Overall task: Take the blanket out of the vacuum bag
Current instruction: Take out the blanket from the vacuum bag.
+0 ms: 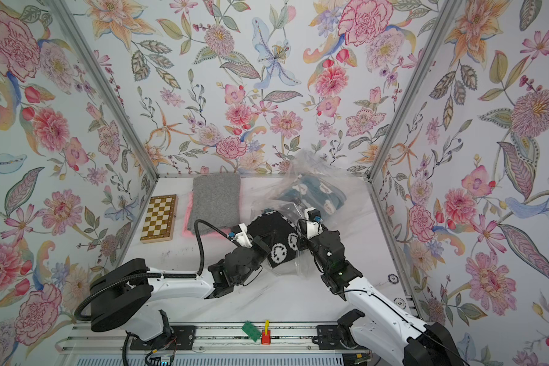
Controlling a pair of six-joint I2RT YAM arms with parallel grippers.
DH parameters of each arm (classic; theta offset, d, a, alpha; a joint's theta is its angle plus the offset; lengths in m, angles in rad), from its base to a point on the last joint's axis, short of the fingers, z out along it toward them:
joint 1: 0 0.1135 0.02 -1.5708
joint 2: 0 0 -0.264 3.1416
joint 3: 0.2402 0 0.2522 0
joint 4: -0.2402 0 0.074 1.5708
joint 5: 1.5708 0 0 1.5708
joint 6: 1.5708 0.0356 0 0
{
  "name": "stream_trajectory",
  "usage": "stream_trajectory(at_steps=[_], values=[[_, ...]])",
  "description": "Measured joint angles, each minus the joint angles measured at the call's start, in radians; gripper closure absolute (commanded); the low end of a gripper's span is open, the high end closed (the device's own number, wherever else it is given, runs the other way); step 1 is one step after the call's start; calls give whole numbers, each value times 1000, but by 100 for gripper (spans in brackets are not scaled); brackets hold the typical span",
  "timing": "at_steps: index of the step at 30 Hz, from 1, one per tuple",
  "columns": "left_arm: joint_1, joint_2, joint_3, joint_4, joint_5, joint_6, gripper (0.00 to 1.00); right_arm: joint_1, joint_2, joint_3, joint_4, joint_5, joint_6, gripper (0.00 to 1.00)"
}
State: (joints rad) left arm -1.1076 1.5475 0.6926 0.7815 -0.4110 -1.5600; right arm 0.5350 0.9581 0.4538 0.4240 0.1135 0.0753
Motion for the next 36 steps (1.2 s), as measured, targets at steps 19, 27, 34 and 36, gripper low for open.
stream_trajectory(at_steps=[19,27,34,36], values=[[-6,-325,30,-403,-66,-81,100,0,54,-4,14,-4,0,100],[-6,-359,171,-586,-86,-102,100,2,73,-4,14,-11,0,100],[-6,-375,217,-652,-106,-102,100,2,83,-4,15,-20,0,100],[-6,-382,223,-658,-117,-101,100,2,85,-4,14,-21,0,100]])
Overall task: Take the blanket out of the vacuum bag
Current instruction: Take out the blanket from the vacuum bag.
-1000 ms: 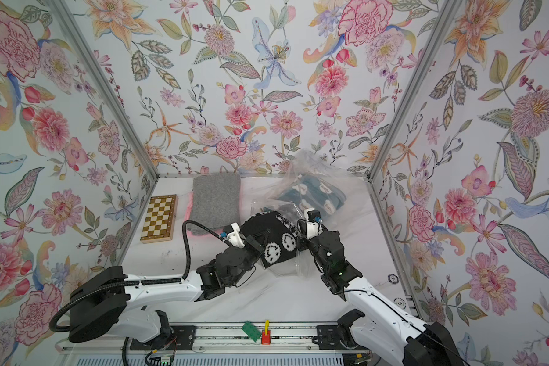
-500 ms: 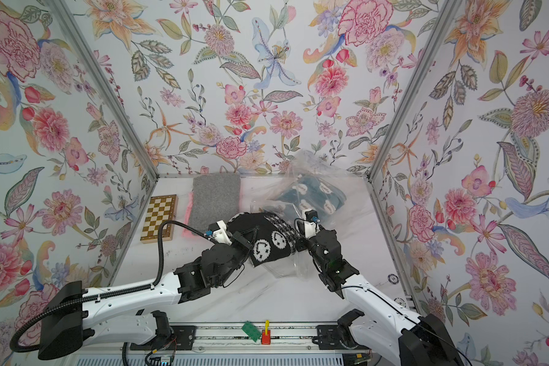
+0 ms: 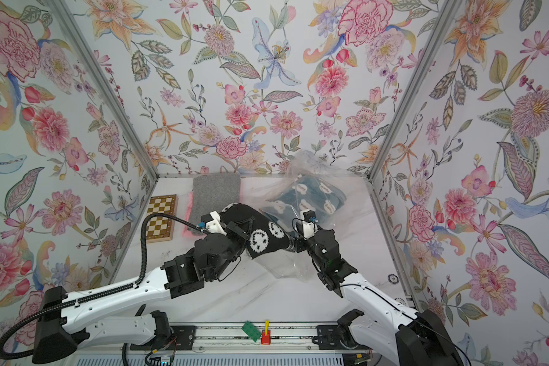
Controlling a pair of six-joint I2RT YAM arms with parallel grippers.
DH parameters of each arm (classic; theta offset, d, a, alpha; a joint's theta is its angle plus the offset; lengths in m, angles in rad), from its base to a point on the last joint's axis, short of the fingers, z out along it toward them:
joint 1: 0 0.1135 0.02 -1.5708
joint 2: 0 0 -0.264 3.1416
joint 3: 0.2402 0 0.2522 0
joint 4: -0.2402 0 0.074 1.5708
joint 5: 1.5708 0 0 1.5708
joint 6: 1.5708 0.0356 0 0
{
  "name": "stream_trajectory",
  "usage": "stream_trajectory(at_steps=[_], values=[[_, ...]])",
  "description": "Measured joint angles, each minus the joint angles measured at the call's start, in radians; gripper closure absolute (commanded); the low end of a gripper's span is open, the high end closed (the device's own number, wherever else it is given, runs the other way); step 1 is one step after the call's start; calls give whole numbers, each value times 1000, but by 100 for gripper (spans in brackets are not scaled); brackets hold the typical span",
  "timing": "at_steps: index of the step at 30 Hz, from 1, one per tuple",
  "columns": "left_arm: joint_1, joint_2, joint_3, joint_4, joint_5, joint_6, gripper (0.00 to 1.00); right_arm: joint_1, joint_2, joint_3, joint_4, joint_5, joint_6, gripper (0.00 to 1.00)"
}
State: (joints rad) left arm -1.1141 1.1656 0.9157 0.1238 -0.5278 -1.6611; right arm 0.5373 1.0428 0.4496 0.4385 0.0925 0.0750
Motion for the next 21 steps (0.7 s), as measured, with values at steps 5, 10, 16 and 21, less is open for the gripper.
stream_trajectory(at_steps=[5,10,16,21], values=[[0,-35,37,-46,-32,13,100,4,0,0,0,-5,0,100],[0,-90,89,-82,-76,58,100,5,5,0,0,-6,0,100],[0,-151,140,-107,-140,135,100,5,12,0,-1,-6,0,100],[2,-185,190,-143,-218,228,100,5,16,1,-8,-6,-5,100]])
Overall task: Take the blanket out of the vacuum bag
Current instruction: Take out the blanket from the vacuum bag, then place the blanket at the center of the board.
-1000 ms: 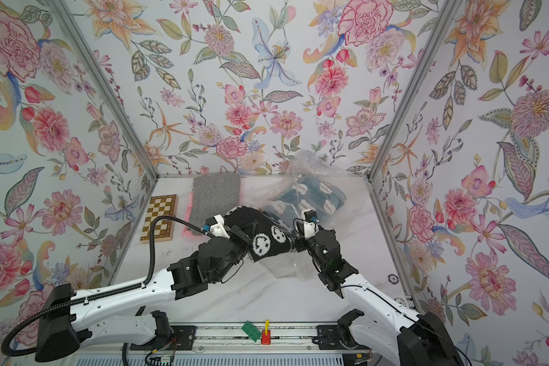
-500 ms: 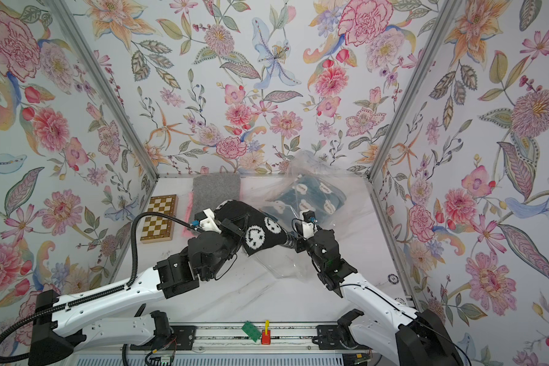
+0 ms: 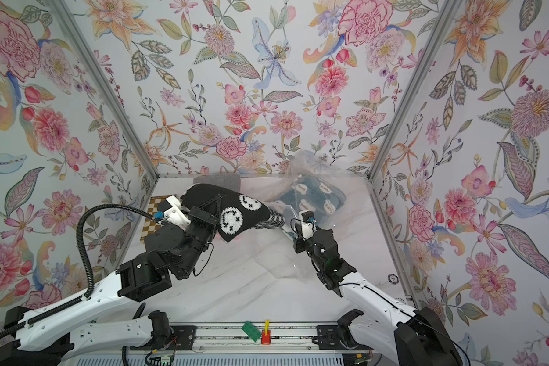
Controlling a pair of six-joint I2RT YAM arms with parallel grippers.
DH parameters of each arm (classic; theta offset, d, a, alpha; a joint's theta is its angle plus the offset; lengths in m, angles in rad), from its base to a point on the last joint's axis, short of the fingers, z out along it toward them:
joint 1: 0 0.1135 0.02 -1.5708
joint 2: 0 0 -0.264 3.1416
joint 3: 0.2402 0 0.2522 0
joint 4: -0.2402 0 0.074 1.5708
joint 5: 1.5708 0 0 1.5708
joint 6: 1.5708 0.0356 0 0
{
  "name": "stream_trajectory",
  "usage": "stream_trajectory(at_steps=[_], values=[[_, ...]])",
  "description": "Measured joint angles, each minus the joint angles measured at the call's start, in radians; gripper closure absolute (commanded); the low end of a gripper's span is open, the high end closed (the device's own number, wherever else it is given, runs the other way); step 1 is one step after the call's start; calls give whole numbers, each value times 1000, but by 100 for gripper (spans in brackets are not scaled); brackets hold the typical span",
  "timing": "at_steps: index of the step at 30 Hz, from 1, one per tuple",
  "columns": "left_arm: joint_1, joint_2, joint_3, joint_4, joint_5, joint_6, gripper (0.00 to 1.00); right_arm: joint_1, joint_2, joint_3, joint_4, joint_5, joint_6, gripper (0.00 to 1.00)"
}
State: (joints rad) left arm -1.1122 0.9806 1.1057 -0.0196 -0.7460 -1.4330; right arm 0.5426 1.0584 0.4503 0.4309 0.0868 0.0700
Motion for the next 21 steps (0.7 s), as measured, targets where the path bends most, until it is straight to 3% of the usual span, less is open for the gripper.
stream_trajectory(at_steps=[4,11,21], values=[[42,-42,5,-21,-40,64,100,0,0,0,-1,0,-2,100],[232,-72,5,-63,-16,113,100,0,0,0,-5,0,-6,100],[598,2,-1,-62,251,143,100,0,0,0,-16,0,-6,100]])
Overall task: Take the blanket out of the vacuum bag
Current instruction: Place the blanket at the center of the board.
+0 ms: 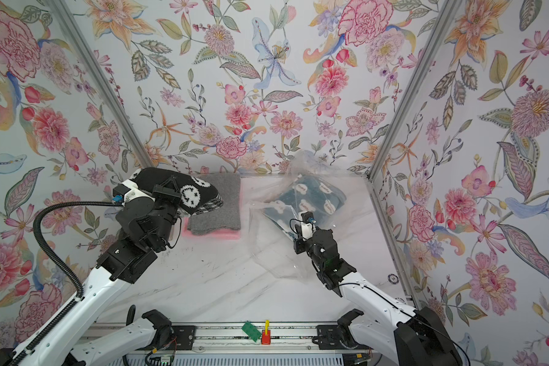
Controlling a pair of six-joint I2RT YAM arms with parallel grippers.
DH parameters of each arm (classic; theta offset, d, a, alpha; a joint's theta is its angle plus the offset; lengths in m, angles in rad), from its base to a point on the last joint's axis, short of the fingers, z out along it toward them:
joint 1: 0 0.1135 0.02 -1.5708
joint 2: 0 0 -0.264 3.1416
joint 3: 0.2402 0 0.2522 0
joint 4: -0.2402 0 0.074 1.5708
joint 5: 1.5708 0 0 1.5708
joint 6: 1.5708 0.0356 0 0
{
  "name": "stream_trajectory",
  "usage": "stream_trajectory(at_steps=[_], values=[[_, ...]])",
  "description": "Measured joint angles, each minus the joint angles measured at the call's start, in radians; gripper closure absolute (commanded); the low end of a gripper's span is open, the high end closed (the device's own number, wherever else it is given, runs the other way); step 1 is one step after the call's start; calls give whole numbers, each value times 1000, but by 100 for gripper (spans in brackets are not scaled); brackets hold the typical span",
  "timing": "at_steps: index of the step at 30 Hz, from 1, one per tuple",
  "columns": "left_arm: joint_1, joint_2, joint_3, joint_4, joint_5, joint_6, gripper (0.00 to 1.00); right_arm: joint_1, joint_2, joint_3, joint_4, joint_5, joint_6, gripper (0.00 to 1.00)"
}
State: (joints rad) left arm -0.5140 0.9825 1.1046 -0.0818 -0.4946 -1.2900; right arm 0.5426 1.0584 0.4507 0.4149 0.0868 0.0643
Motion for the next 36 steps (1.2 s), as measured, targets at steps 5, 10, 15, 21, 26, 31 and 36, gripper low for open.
stream_trajectory(at_steps=[5,10,15,21,26,31,36], values=[[116,119,0,58,152,10,100,0,0,0,-1,-1,0,100],[158,236,10,119,234,53,100,2,0,0,-2,-4,0,100],[185,361,121,135,286,110,100,6,0,0,-3,-18,0,100],[219,493,245,217,342,152,100,8,0,0,-3,-19,-5,100],[243,581,279,301,364,188,100,8,4,2,-3,-19,-8,100],[292,711,336,382,399,206,100,8,8,8,-8,-18,-14,100],[313,811,383,433,424,211,100,8,8,8,-9,-14,-20,100]])
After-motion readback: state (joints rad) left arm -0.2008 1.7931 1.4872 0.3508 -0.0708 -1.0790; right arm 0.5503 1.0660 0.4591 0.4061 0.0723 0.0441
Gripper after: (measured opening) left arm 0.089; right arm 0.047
